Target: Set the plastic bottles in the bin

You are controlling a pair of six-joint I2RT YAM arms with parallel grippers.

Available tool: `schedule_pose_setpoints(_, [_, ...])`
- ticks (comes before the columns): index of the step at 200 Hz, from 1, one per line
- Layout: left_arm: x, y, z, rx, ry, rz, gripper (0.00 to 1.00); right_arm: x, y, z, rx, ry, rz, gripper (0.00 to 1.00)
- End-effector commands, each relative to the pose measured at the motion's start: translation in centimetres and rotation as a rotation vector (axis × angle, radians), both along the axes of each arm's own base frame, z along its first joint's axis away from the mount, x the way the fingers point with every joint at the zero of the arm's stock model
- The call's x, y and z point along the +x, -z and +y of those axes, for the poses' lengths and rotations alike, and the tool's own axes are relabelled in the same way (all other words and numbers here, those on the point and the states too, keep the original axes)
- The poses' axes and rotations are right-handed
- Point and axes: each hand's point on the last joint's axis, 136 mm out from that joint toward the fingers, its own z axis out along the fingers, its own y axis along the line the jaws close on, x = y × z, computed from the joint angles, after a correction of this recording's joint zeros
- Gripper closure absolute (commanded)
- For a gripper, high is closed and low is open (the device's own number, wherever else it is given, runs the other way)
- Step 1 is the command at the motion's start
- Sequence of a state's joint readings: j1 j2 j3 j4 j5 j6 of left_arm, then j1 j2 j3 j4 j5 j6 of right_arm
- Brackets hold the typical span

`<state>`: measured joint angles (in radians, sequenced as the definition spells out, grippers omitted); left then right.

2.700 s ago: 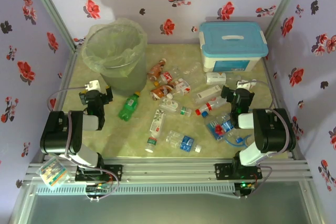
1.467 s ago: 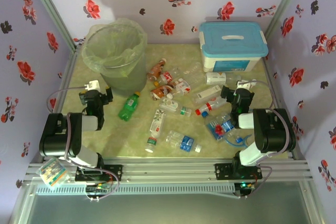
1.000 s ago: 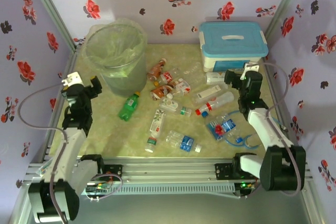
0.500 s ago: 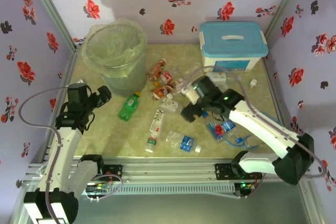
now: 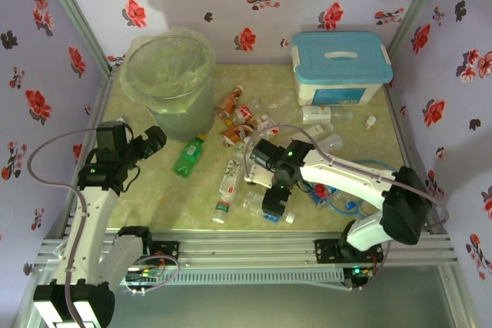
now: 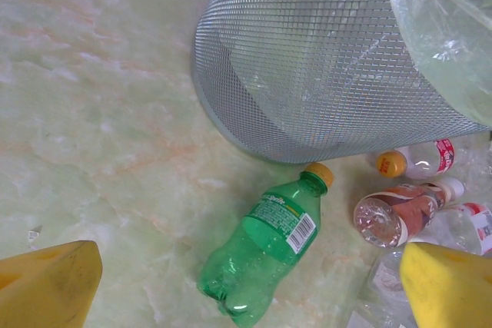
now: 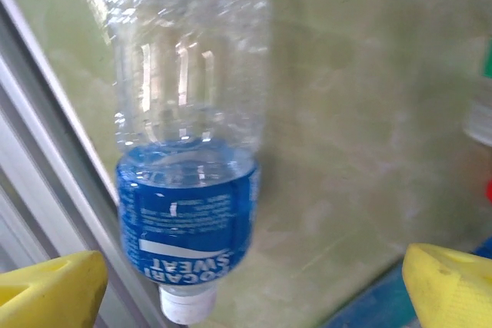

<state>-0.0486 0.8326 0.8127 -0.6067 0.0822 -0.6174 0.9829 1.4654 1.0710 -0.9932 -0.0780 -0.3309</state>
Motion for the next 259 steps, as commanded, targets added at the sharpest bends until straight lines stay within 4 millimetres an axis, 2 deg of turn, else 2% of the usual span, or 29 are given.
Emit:
schedule_pose_setpoints(1, [0.3, -1.8, -0.7, -0.043, 0.013, -0.035, 0.0, -2.5, 1.5, -0.1, -0.023, -0.065, 0.108, 0.01])
schedule_pose_setpoints(77, [0.8, -1.4, -0.7, -0.082, -0.018, -0.039, 0.0, -1.9, 6.4, 0.4, -0.06, -0.099, 0.106, 0.02])
schedule_pose_setpoints(98, [0.9, -1.5, -0.8, -0.09, -0.02, -0.044, 0.0, -1.0, 7.2, 0.2, -0.083, -0.1, 0.058, 0.07])
schedule_pose_setpoints(125, [0.8, -2.0, -0.8, -0.096, -0.024, -0.057, 0.0, -0.5, 6.7, 0.4, -0.064, -0.097, 0.025, 0.28])
schedule_pose_setpoints(136, [0.6, -2.4, -0.7, -0.096, -0.028, -0.067, 0.0, -0.4, 6.2, 0.4, -0.052, -0.098, 0.012, 0.3])
schedule_pose_setpoints(162, [-0.1, -3.9, 0.1, -0.081, -0.072, -0.101, 0.0, 0.1, 4.2, 0.1, -0.016, -0.082, -0.027, 0.31])
schedule_pose_setpoints(171, [-0.4, -4.6, 0.4, -0.076, -0.084, -0.12, 0.0, 0.5, 3.2, 0.1, 0.012, -0.066, -0.041, 0.35])
schedule_pose_setpoints(208, [-1.0, -8.1, 0.3, -0.119, -0.097, -0.205, 0.0, 4.0, -1.3, 1.1, 0.223, 0.048, -0.155, 0.41])
schedule_pose_setpoints(220, [-1.1, -9.1, -0.2, -0.146, -0.078, -0.229, 0.01, 6.5, -3.4, 1.2, 0.292, 0.124, -0.249, 0.39])
schedule_pose_setpoints(235, [-1.5, -10.6, -0.6, -0.15, -0.064, -0.269, 0.01, 9.8, -7.0, 1.6, 0.427, 0.255, -0.345, 0.39])
schedule_pose_setpoints(246, [-1.7, -11.7, -0.5, -0.14, -0.067, -0.304, 0.01, 11.2, -9.9, 2.6, 0.558, 0.339, -0.337, 0.39])
schedule_pose_setpoints(259, [-1.8, -13.4, -1.4, -0.148, -0.022, -0.374, 0.02, 11.7, -13.4, 4.5, 0.725, 0.389, -0.257, 0.39])
